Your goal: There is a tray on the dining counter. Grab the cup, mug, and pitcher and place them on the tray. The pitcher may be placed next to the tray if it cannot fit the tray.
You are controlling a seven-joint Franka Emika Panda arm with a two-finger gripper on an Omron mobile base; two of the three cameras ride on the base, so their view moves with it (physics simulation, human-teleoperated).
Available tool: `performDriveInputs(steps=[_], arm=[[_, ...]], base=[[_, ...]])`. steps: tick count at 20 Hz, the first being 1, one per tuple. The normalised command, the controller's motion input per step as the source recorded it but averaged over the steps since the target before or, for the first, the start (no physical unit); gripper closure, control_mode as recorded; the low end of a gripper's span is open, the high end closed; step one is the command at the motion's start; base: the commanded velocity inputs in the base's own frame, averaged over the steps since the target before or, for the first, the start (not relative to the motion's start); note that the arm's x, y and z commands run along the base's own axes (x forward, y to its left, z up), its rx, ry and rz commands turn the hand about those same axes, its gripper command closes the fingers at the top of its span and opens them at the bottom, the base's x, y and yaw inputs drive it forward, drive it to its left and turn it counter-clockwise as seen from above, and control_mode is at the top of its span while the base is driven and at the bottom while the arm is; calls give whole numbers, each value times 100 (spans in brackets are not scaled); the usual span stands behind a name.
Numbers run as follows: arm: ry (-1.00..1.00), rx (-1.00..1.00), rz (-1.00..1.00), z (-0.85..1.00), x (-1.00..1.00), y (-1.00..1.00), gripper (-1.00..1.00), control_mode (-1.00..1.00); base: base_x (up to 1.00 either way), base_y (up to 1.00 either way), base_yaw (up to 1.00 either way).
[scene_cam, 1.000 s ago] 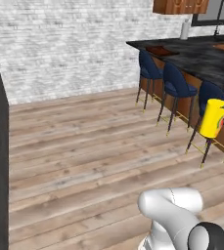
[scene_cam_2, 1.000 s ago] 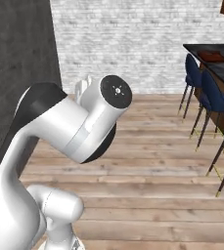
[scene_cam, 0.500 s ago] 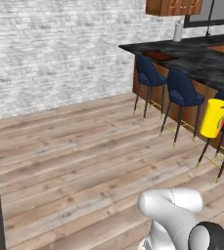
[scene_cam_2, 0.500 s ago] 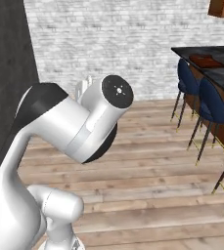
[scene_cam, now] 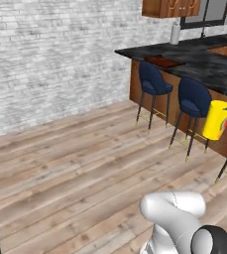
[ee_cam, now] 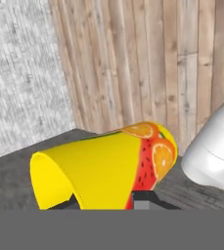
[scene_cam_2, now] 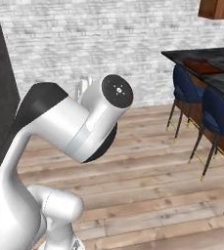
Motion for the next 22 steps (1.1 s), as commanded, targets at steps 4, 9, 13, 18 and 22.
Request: performDriveInputs(steps=[4,9,13,18,22], arm=[[0,0,0,0,0,0,100,100],[0,0,0,0,0,0,100,100],[0,0,0,0,0,0,100,100],[0,0,0,0,0,0,100,100],[0,0,0,0,0,0,100,100]], base=[[100,79,-27],[100,76,-27],[100,79,-27],[100,82,-28],[100,86,-28]])
